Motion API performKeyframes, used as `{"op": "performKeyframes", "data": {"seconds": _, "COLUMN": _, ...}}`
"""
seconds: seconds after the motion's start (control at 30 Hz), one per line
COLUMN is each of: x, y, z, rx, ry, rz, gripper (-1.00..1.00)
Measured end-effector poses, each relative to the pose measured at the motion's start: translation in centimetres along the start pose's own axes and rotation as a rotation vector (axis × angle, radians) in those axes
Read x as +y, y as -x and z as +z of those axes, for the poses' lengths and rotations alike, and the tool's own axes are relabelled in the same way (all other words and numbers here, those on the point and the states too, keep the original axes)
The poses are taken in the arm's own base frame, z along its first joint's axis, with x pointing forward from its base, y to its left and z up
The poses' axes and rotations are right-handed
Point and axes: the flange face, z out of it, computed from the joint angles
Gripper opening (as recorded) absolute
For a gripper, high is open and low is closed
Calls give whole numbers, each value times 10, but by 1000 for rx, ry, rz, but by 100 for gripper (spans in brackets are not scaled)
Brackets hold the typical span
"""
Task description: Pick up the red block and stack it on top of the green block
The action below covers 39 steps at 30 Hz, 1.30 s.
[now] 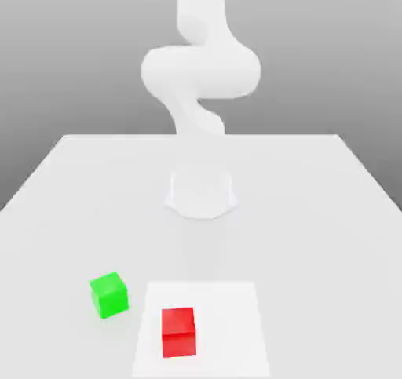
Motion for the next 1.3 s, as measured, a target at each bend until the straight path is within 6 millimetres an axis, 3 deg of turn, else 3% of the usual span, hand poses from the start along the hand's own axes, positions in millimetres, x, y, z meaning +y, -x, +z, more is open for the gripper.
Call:
{"op": "performKeyframes", "data": {"seconds": 0.17, "x": 21, "y": 11, "z": 109, "rx": -112, "ry": 116, "rz": -23, "gripper": 0}}
{"op": "performKeyframes", "data": {"seconds": 0.37, "x": 65, "y": 43, "z": 223, "rx": -246, "ry": 245, "rz": -46, "gripper": 0}}
{"op": "performKeyframes", "data": {"seconds": 0.53, "x": 117, "y": 84, "z": 302, "rx": -362, "ry": 348, "rz": -64, "gripper": 0}}
{"op": "performKeyframes", "data": {"seconds": 0.7, "x": 178, "y": 136, "z": 364, "rx": -482, "ry": 448, "rz": -79, "gripper": 0}}
{"op": "performKeyframes", "data": {"seconds": 0.77, "x": 200, "y": 156, "z": 383, "rx": -520, "ry": 477, "rz": -84, "gripper": 0}}
{"op": "performKeyframes", "data": {"seconds": 0.93, "x": 231, "y": 187, "z": 427, "rx": -533, "ry": 487, "rz": -87, "gripper": 0}}
{"op": "performKeyframes", "data": {"seconds": 0.97, "x": 234, "y": 190, "z": 432, "rx": -533, "ry": 487, "rz": -87, "gripper": -100}}
{"op": "performKeyframes", "data": {"seconds": 1.17, "x": 235, "y": 191, "z": 434, "rx": -533, "ry": 487, "rz": -87, "gripper": -100}}
{"op": "performKeyframes", "data": {"seconds": 1.3, "x": 219, "y": 175, "z": 409, "rx": -533, "ry": 487, "rz": -87, "gripper": -100}}
